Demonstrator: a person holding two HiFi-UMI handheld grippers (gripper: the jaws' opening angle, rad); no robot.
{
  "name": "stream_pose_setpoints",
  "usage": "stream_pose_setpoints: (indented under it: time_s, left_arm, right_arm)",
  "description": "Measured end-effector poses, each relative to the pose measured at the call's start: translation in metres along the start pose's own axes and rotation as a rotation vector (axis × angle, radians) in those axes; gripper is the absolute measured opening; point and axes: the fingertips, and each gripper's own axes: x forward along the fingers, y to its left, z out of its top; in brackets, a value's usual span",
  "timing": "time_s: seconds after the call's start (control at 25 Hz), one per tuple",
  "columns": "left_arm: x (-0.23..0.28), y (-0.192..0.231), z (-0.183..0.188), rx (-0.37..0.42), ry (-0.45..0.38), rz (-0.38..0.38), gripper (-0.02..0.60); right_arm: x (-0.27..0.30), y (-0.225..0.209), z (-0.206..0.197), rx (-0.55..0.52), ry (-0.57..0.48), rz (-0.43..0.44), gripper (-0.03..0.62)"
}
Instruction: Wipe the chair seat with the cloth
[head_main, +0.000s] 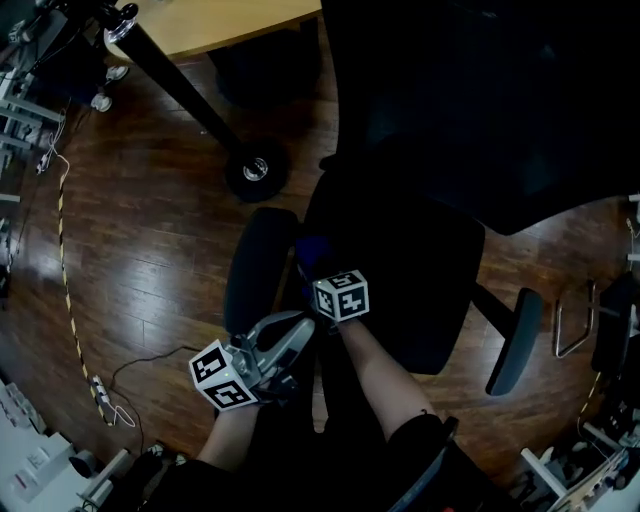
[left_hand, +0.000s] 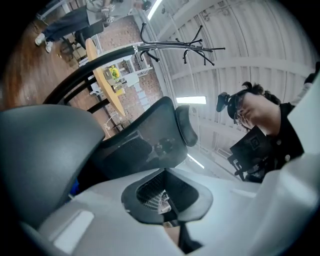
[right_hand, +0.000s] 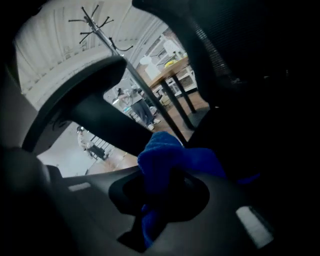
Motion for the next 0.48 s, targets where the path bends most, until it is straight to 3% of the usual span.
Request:
stream_pose_setpoints:
  time_s: [0.16,0.32,0.48]
  left_arm:
    - [-0.017,0.002,0.002,0.003,-0.017,0.019,0.0]
    - [-0.024,0.005,0.001,0.002,-0.021,0.022,0.0]
    - [-0.021,0.005,-0.01,-0.026,0.004,0.011,0.0]
  right_arm:
    - [0.017,0.019,-0.013,-0.16,0.037,-0.031,0.061]
    - [0.006,-0.003,-0.02,-0.139,0.004,-0.075,0.061]
    - [-0.03,-0.056,-0.04,-0.085,-0.006,-0.181,0.061]
